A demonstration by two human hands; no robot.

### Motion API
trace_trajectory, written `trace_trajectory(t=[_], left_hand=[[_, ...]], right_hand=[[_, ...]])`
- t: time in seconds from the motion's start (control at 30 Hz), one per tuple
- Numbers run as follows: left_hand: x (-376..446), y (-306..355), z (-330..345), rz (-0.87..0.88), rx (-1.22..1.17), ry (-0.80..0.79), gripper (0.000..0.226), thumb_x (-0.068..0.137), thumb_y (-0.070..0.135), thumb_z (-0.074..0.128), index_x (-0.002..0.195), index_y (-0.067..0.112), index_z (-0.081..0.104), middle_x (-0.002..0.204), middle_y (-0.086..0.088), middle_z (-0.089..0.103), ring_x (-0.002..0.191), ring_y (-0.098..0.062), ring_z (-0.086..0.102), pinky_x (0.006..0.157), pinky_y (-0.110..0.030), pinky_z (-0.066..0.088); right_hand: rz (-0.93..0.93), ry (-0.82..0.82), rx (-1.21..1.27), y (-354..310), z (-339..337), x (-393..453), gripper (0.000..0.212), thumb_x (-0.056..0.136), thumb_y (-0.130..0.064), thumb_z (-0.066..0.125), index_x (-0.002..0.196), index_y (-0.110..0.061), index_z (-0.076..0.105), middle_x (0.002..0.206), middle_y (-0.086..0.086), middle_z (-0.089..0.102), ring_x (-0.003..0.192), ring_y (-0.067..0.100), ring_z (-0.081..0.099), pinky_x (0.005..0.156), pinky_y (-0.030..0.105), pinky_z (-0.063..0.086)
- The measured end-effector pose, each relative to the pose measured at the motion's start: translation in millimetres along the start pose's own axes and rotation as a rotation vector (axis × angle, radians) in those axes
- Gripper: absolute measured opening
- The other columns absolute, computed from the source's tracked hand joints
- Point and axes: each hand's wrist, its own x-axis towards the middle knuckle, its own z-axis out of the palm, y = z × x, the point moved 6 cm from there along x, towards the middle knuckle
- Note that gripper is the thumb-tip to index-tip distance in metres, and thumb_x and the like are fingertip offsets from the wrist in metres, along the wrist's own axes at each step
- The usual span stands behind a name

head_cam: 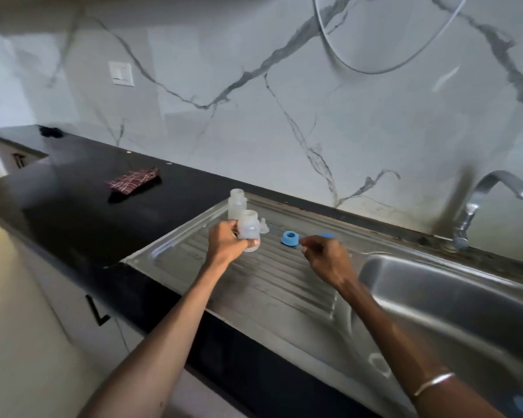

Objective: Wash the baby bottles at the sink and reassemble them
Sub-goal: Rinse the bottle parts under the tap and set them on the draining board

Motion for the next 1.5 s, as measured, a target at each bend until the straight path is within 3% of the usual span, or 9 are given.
trace_trajectory(t=[0.13,0.3,0.6,0.73,0.83,1.23,1.3,1.4,1.5], left_hand=[[19.4,-22.1,-31.1,-0.01,0.007,0.03,0.034,0.059,0.019,0.095,0.088,0.019,0.076,0.08,0.006,0.074,0.077,-0.011,0.07,0.068,-0.022,0.054],[38.7,-38.3,-50.2,-0.014,0.024,0.067,0.047,0.062,0.017,0.094,0.105,0.014,0.077,0.094,0.001,0.076,0.086,-0.013,0.069,0.074,-0.021,0.049],[54.3,-53.7,-43.6,-0.021,0.015,0.057,0.052,0.062,0.018,0.094,0.109,0.01,0.074,0.099,-0.002,0.075,0.087,-0.014,0.068,0.069,-0.018,0.048],[55.4,-55.6,-38.9,0.004,-0.002,0.044,0.055,0.064,0.016,0.094,0.113,0.011,0.071,0.1,0.003,0.071,0.088,-0.014,0.066,0.063,-0.009,0.043],[56.6,-62.2,-37.0,-0.007,-0.007,0.035,0.061,0.061,0.02,0.095,0.117,0.015,0.07,0.105,0.001,0.074,0.092,-0.016,0.07,0.076,-0.024,0.056],[41.2,-57.3,-45.4,-0.03,0.046,0.079,0.102,0.057,0.021,0.098,0.144,0.008,0.046,0.13,-0.011,0.059,0.116,-0.026,0.06,0.099,-0.041,0.051],[29.3,-50.5,-53.6,-0.015,0.081,0.181,0.093,0.059,0.021,0.096,0.138,0.005,0.049,0.129,-0.014,0.054,0.117,-0.027,0.056,0.096,-0.036,0.047],[4.4,-29.4,-57.5,0.095,0.01,0.332,0.05,0.063,0.018,0.094,0.103,0.008,0.065,0.107,-0.007,0.059,0.097,-0.026,0.063,0.084,-0.034,0.052],[-13.4,-5.8,-32.9,0.116,-0.114,0.258,0.03,0.068,0.018,0.092,0.081,0.016,0.065,0.086,0.001,0.067,0.078,-0.016,0.068,0.073,-0.027,0.054]], right_hand=[[-0.032,-0.031,-0.032,-25.3,41.9,20.4,0.02,0.088,-0.013,0.066,0.105,-0.018,0.075,0.103,0.001,0.075,0.095,0.014,0.07,0.093,0.029,0.052],[-0.041,-0.098,-0.039,-49.9,78.7,35.2,0.025,0.093,-0.011,0.061,0.115,-0.011,0.071,0.117,0.003,0.07,0.106,0.016,0.065,0.089,0.01,0.04],[-0.036,-0.126,-0.04,-49.2,100.0,42.0,0.028,0.095,-0.01,0.058,0.121,-0.013,0.068,0.127,0.005,0.065,0.117,0.019,0.061,0.104,0.03,0.046],[-0.007,-0.12,-0.021,-38.2,100.3,39.3,0.026,0.095,-0.009,0.058,0.119,-0.009,0.068,0.124,0.007,0.067,0.11,0.015,0.062,0.095,0.01,0.042],[0.004,-0.105,-0.006,-31.2,97.5,38.2,0.025,0.094,-0.006,0.058,0.117,-0.005,0.067,0.119,0.007,0.068,0.101,0.01,0.061,0.079,-0.005,0.034],[-0.045,-0.019,-0.08,-16.0,54.8,33.3,0.022,0.09,-0.008,0.062,0.108,-0.015,0.073,0.105,0.0,0.073,0.09,0.009,0.065,0.09,0.017,0.047],[-0.018,-0.006,-0.081,-8.5,42.0,29.2,0.023,0.09,-0.009,0.063,0.11,-0.016,0.073,0.109,0.002,0.073,0.097,0.015,0.068,0.095,0.026,0.051],[-0.012,0.004,-0.111,4.2,13.4,15.3,0.025,0.091,-0.007,0.062,0.113,-0.012,0.071,0.11,0.006,0.072,0.092,0.011,0.064,0.084,0.013,0.044],[0.029,0.025,-0.165,23.3,-19.9,-0.5,0.027,0.09,-0.007,0.06,0.114,-0.012,0.071,0.109,0.006,0.072,0.09,0.01,0.063,0.08,0.008,0.038]])
